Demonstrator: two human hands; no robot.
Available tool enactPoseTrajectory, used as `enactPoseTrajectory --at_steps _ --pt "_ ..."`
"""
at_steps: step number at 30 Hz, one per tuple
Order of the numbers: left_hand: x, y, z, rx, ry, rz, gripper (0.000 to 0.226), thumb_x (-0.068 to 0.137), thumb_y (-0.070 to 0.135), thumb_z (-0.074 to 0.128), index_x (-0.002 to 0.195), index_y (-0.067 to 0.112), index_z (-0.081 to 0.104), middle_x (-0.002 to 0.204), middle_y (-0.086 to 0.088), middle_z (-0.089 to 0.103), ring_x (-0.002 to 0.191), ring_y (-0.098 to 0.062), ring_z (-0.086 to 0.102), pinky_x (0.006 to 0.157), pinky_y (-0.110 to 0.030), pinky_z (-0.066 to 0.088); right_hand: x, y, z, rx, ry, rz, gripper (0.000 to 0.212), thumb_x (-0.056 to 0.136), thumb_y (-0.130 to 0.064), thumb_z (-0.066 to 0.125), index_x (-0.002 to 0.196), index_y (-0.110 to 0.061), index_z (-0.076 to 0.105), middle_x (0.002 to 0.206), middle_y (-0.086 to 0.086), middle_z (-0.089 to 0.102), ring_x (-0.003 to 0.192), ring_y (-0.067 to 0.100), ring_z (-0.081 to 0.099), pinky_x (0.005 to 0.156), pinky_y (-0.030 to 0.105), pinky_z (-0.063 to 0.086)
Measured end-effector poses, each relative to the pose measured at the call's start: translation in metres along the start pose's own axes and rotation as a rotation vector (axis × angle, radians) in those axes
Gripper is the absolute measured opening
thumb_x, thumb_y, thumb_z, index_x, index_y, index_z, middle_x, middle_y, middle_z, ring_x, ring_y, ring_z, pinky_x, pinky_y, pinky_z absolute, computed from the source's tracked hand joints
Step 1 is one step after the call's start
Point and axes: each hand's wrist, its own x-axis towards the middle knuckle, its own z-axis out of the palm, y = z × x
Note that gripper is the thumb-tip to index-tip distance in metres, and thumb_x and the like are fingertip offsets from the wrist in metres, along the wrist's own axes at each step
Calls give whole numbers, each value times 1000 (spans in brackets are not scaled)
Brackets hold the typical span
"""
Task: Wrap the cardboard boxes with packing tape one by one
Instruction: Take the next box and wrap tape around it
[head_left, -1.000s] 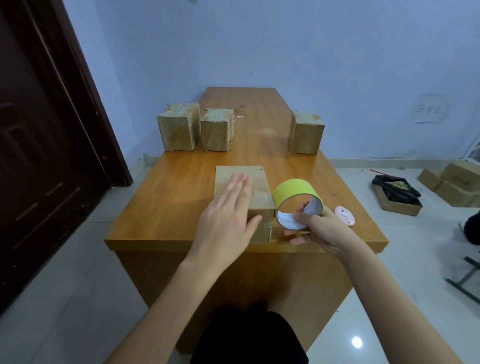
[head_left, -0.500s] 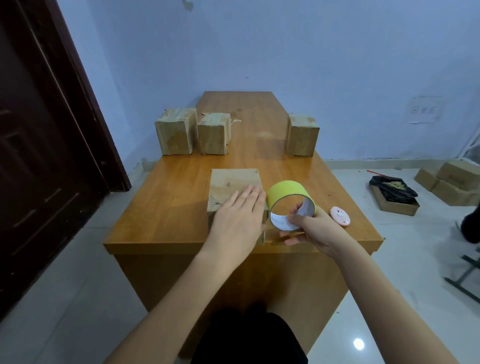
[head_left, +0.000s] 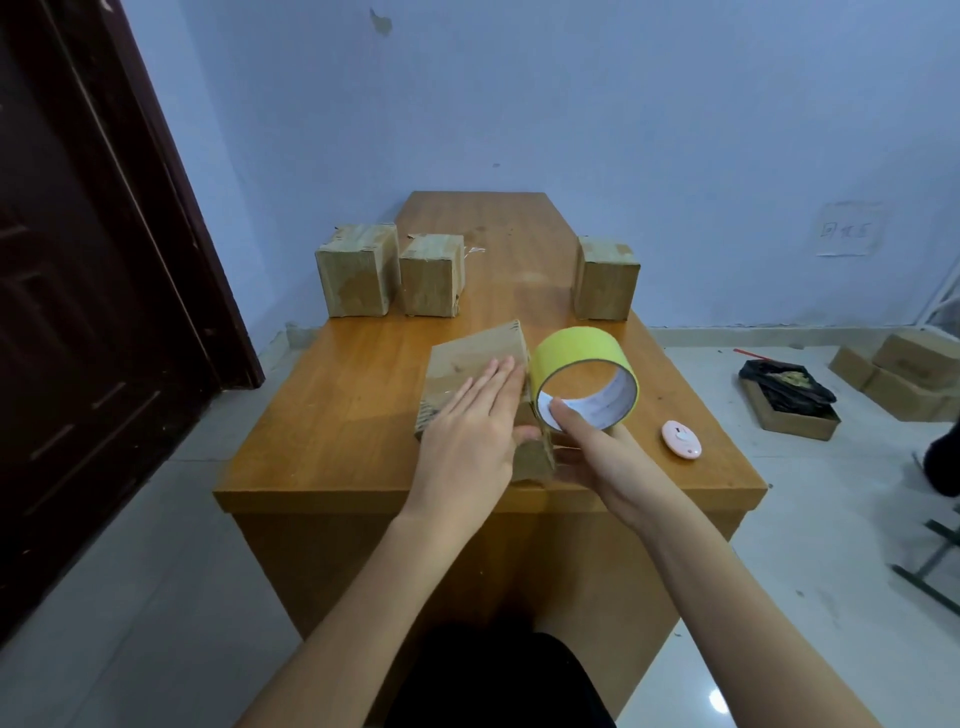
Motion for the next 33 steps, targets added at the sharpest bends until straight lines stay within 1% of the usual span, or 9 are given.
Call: enactPoseTrajectory --at_steps 3,8,13,15,18,22,27,31,33 --pt "-3 0 0 -60 13 -33 58 94 33 49 145 14 31 151 1 30 140 -10 22 111 -20 8 -1 -2 -3 47 -25 -21 16 96 -24 54 102 -13 65 81 2 74 68 17 70 54 26 54" --pt "-5 2 4 -119 36 -65 55 93 28 53 143 15 35 149 2 33 139 -11 24 111 -22 8 -1 0 -3 132 -27 -22 19 96 -17 53 109 -5 61 88 11 73 73 28 71 58 35 57" --pt "-6 -5 -1 -264 96 -210 58 91 28 53 145 19 32 150 6 32 138 -10 26 110 -28 24 0 -9 -3 200 123 28 15 93 3 48 105 3 58 91 20 66 66 27 71 55 41 59" --pt "-7 -11 -6 -273 69 -205 61 92 31 52 146 20 28 151 6 29 138 -12 28 107 -32 31 0 -14 -3 91 133 -10 11 94 1 47 102 -1 56 97 21 64 68 25 72 59 43 60" --pt "-8 -17 -15 -313 17 -189 64 92 35 50 148 23 21 152 6 27 136 -12 30 104 -30 34 1 -30 -2 -68 60 -42 8 95 -2 46 100 -4 52 96 17 61 66 19 71 56 37 59" --pt "-10 -21 -26 11 62 -74 59 92 30 55 144 14 32 153 -2 27 142 -16 18 116 -33 9 6 -54 7 -285 4 -29 9 98 -4 40 99 -7 49 91 16 60 58 21 69 56 35 60" --pt "-12 -29 -35 196 9 -40 59 91 40 53 139 8 41 145 -7 41 139 -19 28 118 -41 9 12 -78 27 -578 -36 -46 17 99 -13 37 88 -18 49 84 7 58 50 14 67 49 29 58" --pt "-24 -39 -34 198 31 -60 58 88 40 60 128 -1 52 134 -16 52 131 -26 42 113 -40 25 21 -84 42 -860 -50 -153 7 95 -21 51 94 -15 53 89 6 63 70 16 67 55 29 59" --pt "-31 -45 -32 156 53 -107 57 86 39 62 125 -1 55 131 -17 54 128 -28 46 110 -38 28 23 -78 54 -919 -12 -203 22 86 -26 64 101 -13 55 95 6 63 82 23 64 66 39 60"
